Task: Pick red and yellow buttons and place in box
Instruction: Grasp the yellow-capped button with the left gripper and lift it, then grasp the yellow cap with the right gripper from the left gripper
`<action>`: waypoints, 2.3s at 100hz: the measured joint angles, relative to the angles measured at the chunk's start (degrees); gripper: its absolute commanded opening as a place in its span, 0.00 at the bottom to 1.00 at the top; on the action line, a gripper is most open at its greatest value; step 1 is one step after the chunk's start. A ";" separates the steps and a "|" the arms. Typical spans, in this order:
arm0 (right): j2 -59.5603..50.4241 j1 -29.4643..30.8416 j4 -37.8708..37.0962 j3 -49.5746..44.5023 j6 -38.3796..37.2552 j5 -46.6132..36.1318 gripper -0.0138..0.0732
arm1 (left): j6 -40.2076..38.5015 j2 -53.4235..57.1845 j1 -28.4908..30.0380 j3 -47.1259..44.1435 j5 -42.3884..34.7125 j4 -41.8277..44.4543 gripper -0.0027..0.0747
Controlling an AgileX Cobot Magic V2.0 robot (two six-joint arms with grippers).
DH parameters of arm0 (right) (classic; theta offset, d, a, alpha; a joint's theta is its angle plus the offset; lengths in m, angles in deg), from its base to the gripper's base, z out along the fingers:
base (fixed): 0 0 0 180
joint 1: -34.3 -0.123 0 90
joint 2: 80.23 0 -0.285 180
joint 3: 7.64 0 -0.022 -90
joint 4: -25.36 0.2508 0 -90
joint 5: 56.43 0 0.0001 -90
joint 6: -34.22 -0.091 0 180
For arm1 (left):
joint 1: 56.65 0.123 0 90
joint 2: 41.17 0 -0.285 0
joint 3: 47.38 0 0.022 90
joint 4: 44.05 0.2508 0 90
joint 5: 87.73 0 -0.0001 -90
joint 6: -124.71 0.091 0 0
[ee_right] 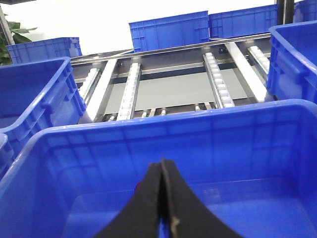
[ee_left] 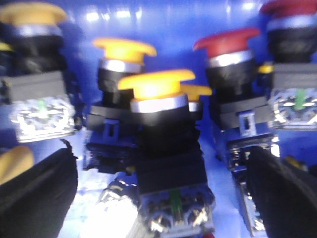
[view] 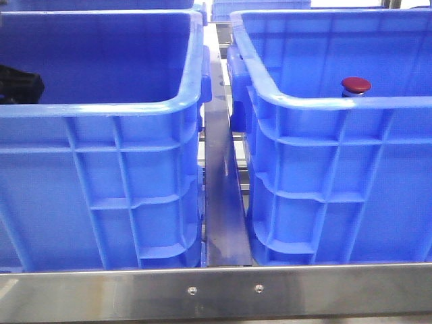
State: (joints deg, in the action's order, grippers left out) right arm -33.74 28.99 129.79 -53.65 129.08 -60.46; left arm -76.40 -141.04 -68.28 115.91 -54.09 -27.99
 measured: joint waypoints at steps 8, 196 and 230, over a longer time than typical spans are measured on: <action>0.00 0.00 0.00 0.00 0.00 0.00 0.04 | 0.00 -0.94 0.00 0.00 -0.29 0.00 0.86; 0.00 0.00 0.09 0.00 0.00 5.57 0.63 | 1.93 27.58 -43.23 0.00 1.81 5.43 0.01; 0.00 0.00 -0.38 0.00 -5.29 23.13 0.86 | 2.03 27.58 -43.23 0.00 1.81 5.78 0.01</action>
State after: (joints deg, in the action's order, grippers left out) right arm -33.74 28.99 129.41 -53.65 123.79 -37.33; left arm -74.37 -113.46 -111.51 115.91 -52.27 -22.21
